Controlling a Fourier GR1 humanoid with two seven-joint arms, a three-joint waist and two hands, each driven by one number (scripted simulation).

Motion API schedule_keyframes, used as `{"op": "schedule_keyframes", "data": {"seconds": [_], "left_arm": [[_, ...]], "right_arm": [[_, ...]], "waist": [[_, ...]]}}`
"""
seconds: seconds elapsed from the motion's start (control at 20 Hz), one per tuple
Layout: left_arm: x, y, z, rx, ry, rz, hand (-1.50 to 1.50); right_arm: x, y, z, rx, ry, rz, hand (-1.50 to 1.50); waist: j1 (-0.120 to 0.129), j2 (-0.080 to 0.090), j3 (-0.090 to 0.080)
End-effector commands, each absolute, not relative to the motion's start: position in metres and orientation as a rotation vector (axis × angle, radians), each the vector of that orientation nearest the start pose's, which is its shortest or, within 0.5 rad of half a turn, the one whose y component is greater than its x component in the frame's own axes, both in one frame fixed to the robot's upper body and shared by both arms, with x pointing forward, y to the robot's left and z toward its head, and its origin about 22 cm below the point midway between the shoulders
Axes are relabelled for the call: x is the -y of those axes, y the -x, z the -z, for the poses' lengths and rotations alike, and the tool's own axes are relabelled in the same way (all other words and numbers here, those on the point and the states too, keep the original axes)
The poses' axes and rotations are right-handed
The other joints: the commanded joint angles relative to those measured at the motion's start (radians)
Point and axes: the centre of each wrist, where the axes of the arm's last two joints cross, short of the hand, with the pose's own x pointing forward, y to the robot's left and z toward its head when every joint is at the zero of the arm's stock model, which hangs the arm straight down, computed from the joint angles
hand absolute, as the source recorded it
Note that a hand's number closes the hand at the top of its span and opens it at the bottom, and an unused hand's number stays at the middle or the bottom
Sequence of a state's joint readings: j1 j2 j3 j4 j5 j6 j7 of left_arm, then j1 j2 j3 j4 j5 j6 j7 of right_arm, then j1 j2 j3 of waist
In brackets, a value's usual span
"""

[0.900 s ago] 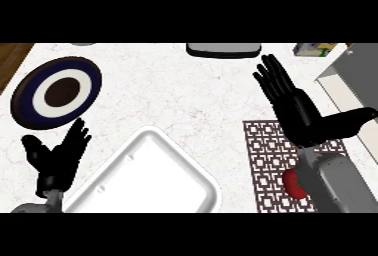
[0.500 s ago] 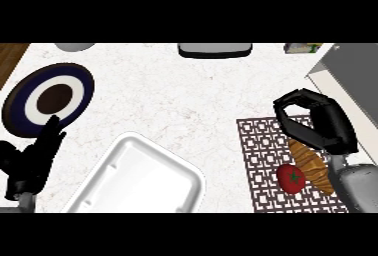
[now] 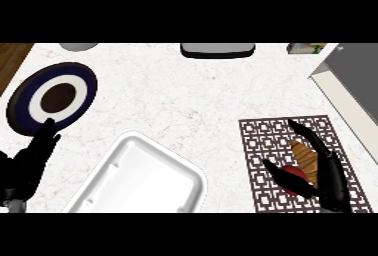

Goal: Pick the croissant from the placemat and place it in the tiered shelf

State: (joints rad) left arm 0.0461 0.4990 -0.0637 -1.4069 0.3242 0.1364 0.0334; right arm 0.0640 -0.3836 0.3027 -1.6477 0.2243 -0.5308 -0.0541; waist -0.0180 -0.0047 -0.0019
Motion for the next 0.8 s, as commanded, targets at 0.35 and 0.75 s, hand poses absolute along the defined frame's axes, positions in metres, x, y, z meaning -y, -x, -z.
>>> {"op": "schedule_keyframes", "data": {"seconds": [0.35,0.75], "left_arm": [[-0.355,-0.227,0.001,1.323,-0.275,0.055,0.00],[-0.351,-0.231,0.002,1.330,-0.260,0.049,0.00]], "right_arm": [[0.281,-0.180,-0.060,1.314,1.082,-0.650,-1.50],[0.276,-0.180,-0.086,0.843,1.092,-1.077,-1.50]], "waist": [[0.001,0.000,-0.005],[0.030,0.007,-0.002]]}}
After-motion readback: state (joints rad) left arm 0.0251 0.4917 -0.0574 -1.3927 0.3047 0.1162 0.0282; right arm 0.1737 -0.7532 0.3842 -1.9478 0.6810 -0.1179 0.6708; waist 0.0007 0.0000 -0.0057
